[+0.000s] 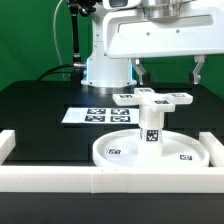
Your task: Assemble round table
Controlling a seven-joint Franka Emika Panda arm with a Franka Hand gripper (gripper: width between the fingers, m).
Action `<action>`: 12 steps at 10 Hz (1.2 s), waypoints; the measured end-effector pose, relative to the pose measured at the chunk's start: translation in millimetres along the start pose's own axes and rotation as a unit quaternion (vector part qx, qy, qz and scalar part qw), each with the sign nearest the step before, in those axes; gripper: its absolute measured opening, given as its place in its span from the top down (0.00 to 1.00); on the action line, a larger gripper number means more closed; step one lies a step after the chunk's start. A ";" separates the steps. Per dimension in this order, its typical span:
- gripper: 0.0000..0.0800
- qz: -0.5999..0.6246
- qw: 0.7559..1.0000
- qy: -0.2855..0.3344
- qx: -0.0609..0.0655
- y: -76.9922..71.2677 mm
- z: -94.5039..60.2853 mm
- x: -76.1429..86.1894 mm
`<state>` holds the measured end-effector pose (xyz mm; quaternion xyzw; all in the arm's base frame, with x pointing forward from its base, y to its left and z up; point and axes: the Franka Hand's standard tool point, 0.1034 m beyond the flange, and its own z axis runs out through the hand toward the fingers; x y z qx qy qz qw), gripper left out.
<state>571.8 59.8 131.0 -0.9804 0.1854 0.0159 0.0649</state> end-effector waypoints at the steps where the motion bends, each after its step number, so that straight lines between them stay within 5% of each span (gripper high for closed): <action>1: 0.19 -0.032 0.999 0.000 0.000 0.6 -0.1 0.3; 4: 0.19 -0.151 0.989 0.001 -0.005 2.2 -0.3 0.9; 5: 0.19 -0.233 0.972 0.001 -0.022 5.0 -0.4 1.7; 8: 0.19 -0.396 0.917 -0.005 -0.049 9.0 -1.0 3.3; 12: 0.19 -0.492 0.869 -0.016 -0.045 20.0 -1.6 6.1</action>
Offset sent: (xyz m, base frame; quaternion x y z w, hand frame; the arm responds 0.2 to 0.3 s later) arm 0.0000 0.0000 0.0000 0.0000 0.0000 -0.1296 0.9916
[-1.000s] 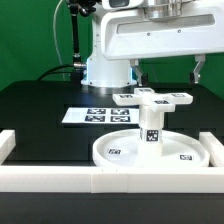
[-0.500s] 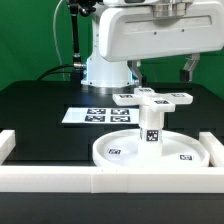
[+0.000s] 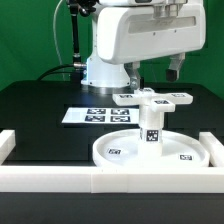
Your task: Assemble round table
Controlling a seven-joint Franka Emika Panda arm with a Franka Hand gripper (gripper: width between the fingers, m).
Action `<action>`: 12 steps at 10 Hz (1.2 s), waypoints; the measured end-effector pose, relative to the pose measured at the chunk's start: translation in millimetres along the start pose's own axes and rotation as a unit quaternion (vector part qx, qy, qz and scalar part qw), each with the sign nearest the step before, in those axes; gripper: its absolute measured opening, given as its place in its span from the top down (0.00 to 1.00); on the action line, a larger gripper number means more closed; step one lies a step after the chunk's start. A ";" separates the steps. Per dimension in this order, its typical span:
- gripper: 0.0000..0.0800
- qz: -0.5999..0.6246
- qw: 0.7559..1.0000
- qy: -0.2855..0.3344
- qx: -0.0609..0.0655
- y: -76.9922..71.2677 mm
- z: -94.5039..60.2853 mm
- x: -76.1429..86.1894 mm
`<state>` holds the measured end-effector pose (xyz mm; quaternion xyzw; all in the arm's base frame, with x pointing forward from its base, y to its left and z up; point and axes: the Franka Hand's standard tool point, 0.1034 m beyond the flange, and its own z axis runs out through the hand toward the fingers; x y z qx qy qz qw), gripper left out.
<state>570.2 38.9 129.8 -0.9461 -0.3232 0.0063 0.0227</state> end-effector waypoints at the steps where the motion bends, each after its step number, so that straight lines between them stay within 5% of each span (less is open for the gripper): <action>1: 0.19 -0.037 0.999 0.000 0.000 0.8 0.1 -0.7; 7: 0.19 -0.105 0.994 0.002 -0.014 -4.5 18.9 -2.8; 12: 0.19 -0.105 0.994 -0.007 -0.009 -4.2 29.1 -8.2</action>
Offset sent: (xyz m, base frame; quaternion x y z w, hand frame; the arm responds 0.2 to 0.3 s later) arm -0.0057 0.0053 -0.0104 -0.0060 0.0031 -0.0042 1.0000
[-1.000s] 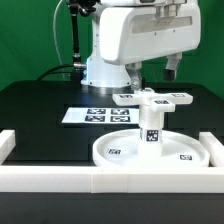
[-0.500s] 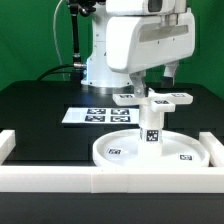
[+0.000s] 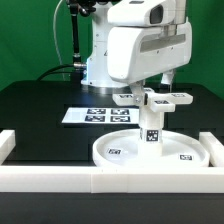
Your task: Assemble round table
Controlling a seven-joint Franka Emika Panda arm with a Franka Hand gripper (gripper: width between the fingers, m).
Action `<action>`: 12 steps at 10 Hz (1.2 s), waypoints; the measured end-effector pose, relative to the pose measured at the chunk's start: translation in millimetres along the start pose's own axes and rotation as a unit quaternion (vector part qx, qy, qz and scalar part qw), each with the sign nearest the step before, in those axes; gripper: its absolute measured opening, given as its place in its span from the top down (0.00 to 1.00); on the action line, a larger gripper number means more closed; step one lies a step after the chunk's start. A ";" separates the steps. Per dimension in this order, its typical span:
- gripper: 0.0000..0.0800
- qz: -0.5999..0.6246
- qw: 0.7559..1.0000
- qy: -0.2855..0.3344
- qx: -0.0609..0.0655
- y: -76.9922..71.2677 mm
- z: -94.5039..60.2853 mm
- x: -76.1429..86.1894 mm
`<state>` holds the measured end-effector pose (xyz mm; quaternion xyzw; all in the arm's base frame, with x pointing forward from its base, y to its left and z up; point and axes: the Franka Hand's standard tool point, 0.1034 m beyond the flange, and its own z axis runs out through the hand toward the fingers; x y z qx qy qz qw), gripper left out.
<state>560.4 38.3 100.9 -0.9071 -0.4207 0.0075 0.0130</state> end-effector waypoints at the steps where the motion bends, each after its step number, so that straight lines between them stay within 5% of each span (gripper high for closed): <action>1: 0.19 0.002 1.000 -0.001 0.000 0.4 0.9 -0.9; 3: 0.20 0.004 1.000 -0.001 0.001 0.1 1.0 -0.7; 4: 0.40 0.004 1.000 -0.001 0.000 0.3 1.0 -0.9; 5: 0.45 0.004 1.000 -0.001 0.000 0.3 1.0 -0.9; 9: 0.45 0.088 0.996 0.001 0.002 0.6 1.1 -1.5; 12: 0.45 0.255 0.967 0.014 0.007 3.3 1.8 -3.9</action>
Offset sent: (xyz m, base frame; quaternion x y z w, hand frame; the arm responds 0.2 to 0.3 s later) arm 0.0000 0.0000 0.0000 0.0000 0.0000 0.0000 1.0000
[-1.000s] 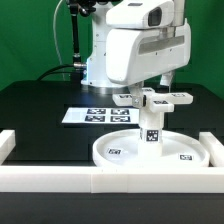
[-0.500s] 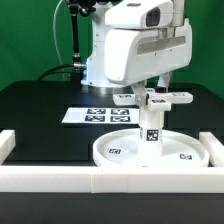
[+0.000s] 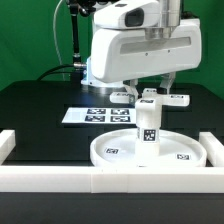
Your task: Assemble round table
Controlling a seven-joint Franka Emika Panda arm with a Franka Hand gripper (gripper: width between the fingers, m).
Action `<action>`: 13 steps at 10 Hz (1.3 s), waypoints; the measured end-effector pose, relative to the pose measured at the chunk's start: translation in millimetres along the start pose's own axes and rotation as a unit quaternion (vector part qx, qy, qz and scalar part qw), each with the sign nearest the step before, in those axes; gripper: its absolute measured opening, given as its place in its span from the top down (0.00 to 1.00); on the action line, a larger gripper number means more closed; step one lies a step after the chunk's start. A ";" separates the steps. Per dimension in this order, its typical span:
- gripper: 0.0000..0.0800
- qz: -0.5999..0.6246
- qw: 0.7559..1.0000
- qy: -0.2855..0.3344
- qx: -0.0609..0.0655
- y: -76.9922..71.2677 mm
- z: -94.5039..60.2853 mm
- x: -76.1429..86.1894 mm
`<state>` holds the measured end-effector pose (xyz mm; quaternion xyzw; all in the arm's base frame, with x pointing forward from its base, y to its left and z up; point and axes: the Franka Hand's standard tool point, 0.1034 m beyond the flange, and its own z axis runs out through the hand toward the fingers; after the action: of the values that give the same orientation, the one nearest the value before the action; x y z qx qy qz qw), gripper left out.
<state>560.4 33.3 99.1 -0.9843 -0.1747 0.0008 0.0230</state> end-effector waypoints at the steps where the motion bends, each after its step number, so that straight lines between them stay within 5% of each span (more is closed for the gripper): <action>1: 0.45 0.073 0.997 0.006 0.004 -0.8 0.3 0.3; 6: 0.45 0.379 0.925 0.026 0.013 -6.1 0.5 3.7; 13: 0.45 0.564 0.825 0.024 0.029 -5.4 0.9 3.8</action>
Offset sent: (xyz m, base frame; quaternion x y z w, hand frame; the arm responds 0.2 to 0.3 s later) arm -0.0125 0.0168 -0.0084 0.0219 -0.0039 0.3258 0.9452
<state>562.1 39.7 98.5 -0.9098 0.4119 -0.0048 0.0510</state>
